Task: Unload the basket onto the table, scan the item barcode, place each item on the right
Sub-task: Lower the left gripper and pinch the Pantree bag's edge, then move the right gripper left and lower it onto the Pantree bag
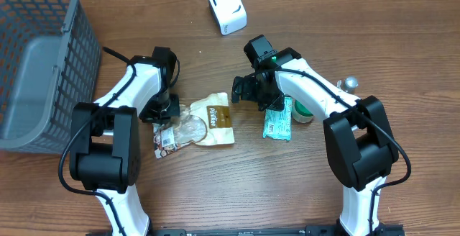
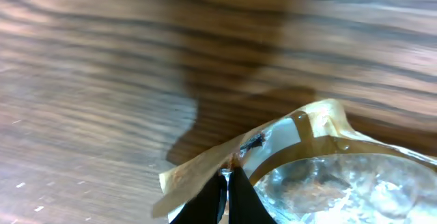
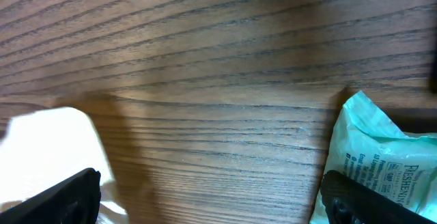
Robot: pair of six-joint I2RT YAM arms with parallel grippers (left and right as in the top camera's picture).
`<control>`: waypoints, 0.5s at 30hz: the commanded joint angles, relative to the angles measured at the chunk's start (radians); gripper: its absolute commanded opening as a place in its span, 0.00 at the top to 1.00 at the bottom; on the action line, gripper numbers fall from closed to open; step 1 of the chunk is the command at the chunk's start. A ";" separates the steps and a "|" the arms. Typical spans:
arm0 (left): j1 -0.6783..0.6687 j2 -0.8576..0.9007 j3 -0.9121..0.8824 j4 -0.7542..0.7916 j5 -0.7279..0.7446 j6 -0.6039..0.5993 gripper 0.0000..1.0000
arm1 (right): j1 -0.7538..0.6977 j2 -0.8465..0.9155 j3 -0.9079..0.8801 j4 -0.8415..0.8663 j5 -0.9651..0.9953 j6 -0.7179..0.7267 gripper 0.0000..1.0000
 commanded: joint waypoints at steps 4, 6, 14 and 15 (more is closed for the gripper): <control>-0.004 -0.001 -0.022 0.026 0.198 0.082 0.96 | -0.007 0.003 0.019 -0.003 0.010 -0.008 0.00; -0.004 -0.001 -0.022 0.027 0.195 0.082 0.96 | -0.007 0.003 0.019 -0.004 0.010 -0.008 0.00; -0.004 -0.001 -0.022 0.042 0.194 0.082 0.96 | -0.007 0.003 0.019 -0.011 -0.169 -0.117 0.00; -0.004 -0.001 -0.022 0.043 0.194 0.082 0.96 | -0.008 0.003 0.019 -0.011 -0.203 -0.127 0.00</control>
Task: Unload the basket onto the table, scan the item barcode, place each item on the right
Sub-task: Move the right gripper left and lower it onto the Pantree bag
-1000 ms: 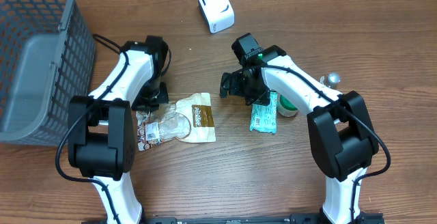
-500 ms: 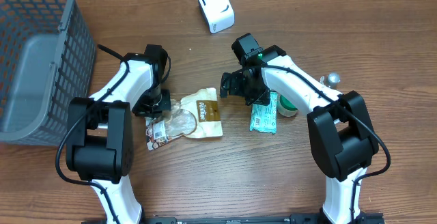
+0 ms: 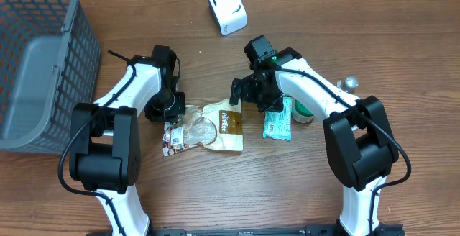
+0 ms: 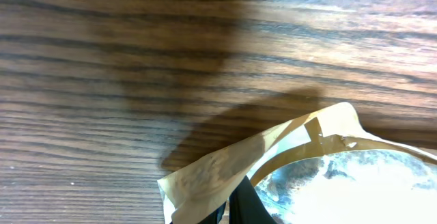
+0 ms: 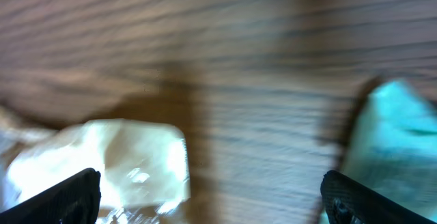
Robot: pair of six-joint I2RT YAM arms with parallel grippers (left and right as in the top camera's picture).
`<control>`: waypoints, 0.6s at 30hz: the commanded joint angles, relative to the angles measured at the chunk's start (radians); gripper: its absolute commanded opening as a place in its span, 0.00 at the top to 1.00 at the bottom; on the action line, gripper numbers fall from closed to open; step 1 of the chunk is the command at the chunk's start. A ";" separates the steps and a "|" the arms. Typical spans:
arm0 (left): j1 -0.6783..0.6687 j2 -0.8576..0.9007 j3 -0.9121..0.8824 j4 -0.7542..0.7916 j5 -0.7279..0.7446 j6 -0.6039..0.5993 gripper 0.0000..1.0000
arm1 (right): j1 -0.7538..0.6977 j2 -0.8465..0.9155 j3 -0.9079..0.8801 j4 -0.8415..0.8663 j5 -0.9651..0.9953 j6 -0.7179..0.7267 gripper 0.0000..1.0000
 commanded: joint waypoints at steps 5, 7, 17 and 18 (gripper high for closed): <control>-0.005 0.001 -0.020 0.015 0.029 0.023 0.96 | -0.007 0.003 0.019 0.024 -0.245 -0.077 0.00; -0.005 0.001 -0.020 0.017 0.029 0.023 0.96 | -0.004 0.003 0.015 0.037 -0.245 -0.076 0.00; -0.010 0.001 -0.020 0.019 0.029 0.023 0.96 | 0.024 0.003 -0.027 0.136 -0.295 -0.056 0.00; -0.010 0.001 -0.020 0.019 0.029 0.023 0.96 | 0.025 0.003 -0.027 0.148 -0.294 -0.056 0.00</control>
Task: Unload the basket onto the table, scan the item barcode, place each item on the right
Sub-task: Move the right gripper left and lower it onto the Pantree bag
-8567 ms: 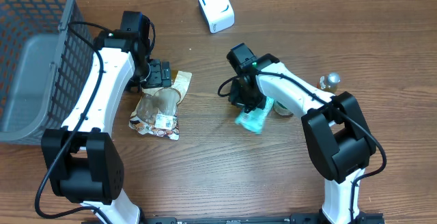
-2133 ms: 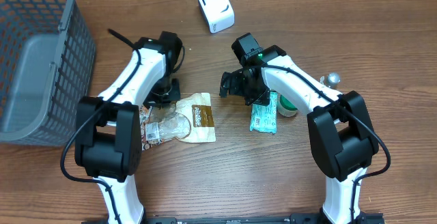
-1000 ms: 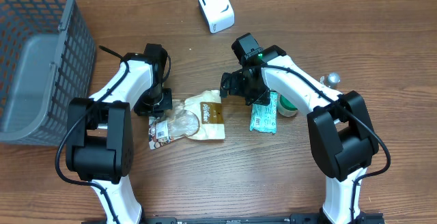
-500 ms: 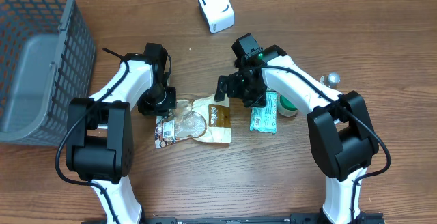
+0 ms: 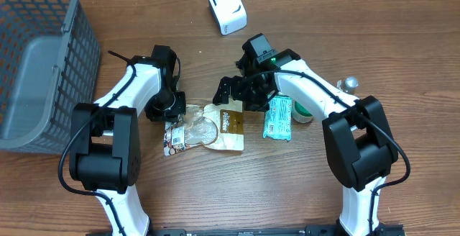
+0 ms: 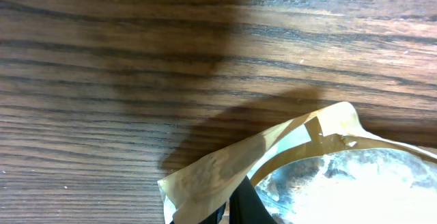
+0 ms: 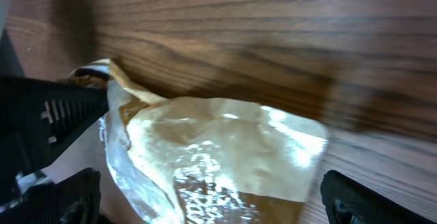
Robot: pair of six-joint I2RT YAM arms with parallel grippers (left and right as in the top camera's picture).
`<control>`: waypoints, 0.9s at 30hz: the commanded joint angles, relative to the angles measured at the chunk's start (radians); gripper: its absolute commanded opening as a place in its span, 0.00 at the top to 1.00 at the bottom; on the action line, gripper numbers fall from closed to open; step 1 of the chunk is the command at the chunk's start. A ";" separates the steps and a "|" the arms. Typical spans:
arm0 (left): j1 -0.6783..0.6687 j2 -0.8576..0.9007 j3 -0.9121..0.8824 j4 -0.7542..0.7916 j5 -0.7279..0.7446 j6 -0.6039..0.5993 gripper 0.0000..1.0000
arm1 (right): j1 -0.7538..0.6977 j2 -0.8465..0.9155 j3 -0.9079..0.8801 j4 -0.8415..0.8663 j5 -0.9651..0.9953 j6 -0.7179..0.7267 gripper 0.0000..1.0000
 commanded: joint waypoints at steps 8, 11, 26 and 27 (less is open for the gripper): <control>-0.010 0.001 -0.023 0.027 0.018 0.023 0.96 | 0.024 0.003 -0.011 0.096 -0.024 -0.003 0.00; -0.010 0.001 -0.029 0.035 0.018 0.023 0.96 | 0.043 0.003 -0.011 0.093 0.004 0.000 0.00; -0.010 0.001 -0.032 0.038 0.018 0.023 0.96 | 0.091 0.010 -0.023 0.116 0.039 0.088 0.00; -0.010 0.001 -0.032 0.038 0.018 0.023 0.96 | 0.092 0.014 -0.023 0.116 0.039 0.095 0.00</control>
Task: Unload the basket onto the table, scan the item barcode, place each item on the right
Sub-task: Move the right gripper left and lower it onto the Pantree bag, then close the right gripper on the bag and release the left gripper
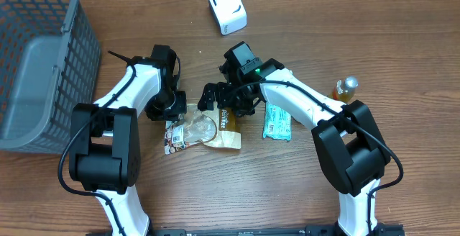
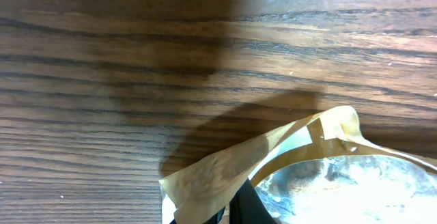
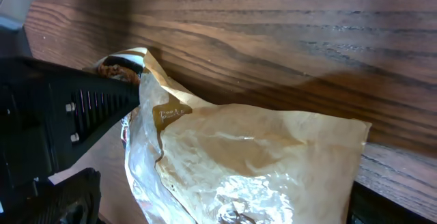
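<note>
A tan and clear snack bag [image 1: 208,129] lies on the wooden table [image 1: 287,185] between the arms. My left gripper [image 1: 171,111] is shut on the bag's left edge; in the left wrist view the bag [image 2: 314,159] folds over the closed fingers [image 2: 247,209]. My right gripper [image 1: 224,103] hangs open over the bag's right end. In its own view the crinkled bag [image 3: 259,156] fills the space between the spread fingertips [image 3: 72,195]. The white scanner [image 1: 227,8] stands at the back of the table.
A grey mesh basket [image 1: 36,63] fills the far left. A teal wipes pack [image 1: 277,121] lies just right of the bag, under the right arm. A small yellow bottle [image 1: 345,89] stands further right.
My right gripper has moved left and now straddles the bag's right end. The left gripper still pinches the left edge. The yellow bottle now shows beside the right arm.
First the left gripper held the bag's left edge while the right gripper hung open between bag and teal pack. Then the bag sat a little further right. After that the right gripper stood over the bag's right edge, and now it is over the bag.
</note>
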Robot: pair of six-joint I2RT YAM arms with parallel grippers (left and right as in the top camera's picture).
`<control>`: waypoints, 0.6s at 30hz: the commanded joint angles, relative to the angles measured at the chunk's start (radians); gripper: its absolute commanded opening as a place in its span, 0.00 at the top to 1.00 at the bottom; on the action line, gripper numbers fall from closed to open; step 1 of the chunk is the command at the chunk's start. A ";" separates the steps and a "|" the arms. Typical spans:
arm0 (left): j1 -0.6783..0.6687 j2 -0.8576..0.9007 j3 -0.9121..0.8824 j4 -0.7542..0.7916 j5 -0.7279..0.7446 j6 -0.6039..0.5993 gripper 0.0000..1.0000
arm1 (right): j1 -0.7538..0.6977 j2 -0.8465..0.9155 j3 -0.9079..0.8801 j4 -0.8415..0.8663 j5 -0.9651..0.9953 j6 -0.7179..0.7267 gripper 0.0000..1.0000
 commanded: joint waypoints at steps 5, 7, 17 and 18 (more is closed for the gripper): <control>-0.009 0.004 -0.026 0.012 0.010 0.023 0.96 | 0.000 0.045 -0.008 0.018 -0.018 0.082 0.00; -0.009 0.004 -0.026 0.012 0.010 0.023 0.96 | 0.000 0.065 -0.008 0.038 -0.074 0.083 0.01; -0.009 0.004 -0.026 0.012 0.010 0.023 0.96 | 0.000 0.102 -0.008 0.164 -0.309 0.089 0.18; -0.009 0.004 -0.026 0.012 0.010 0.023 0.96 | 0.000 0.102 -0.008 0.176 -0.333 0.089 0.22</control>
